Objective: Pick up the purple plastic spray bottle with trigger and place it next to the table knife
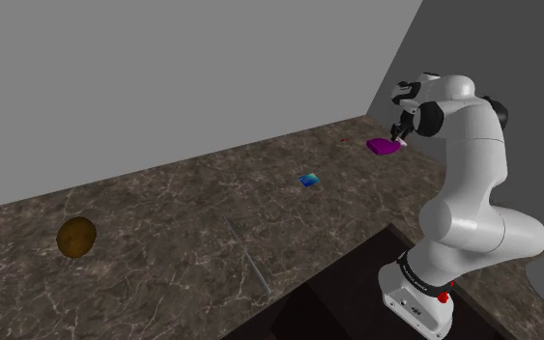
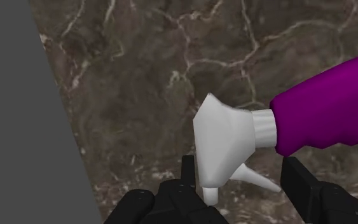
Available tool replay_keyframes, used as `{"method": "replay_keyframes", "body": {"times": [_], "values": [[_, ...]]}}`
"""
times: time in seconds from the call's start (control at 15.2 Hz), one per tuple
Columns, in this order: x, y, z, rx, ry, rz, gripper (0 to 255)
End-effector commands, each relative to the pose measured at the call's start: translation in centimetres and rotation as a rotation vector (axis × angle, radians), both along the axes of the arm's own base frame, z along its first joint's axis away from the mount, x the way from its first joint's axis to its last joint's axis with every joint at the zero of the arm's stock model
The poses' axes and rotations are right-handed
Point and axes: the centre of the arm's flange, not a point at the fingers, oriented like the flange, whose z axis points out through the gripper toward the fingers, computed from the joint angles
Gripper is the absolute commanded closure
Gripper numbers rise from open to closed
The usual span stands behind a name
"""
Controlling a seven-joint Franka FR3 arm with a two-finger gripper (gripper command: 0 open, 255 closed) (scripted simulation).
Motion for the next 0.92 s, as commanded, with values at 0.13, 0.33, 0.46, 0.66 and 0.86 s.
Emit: {"method": "replay_keyframes", "body": {"times": [0.13,0.33,0.46,0.66,0.86], "values": [[0.0,0.0,2.2,0.0,0.0,0.0,255],[0.0,0.0,3.7,0.0,0.0,0.0,255],[0.0,0.0,4.8,0.0,0.0,0.0,255],[0.0,0.0,6.4,0.0,0.0,0.0,255],[0.0,1.4,7.4,0.0,0.0,0.0,255]]}}
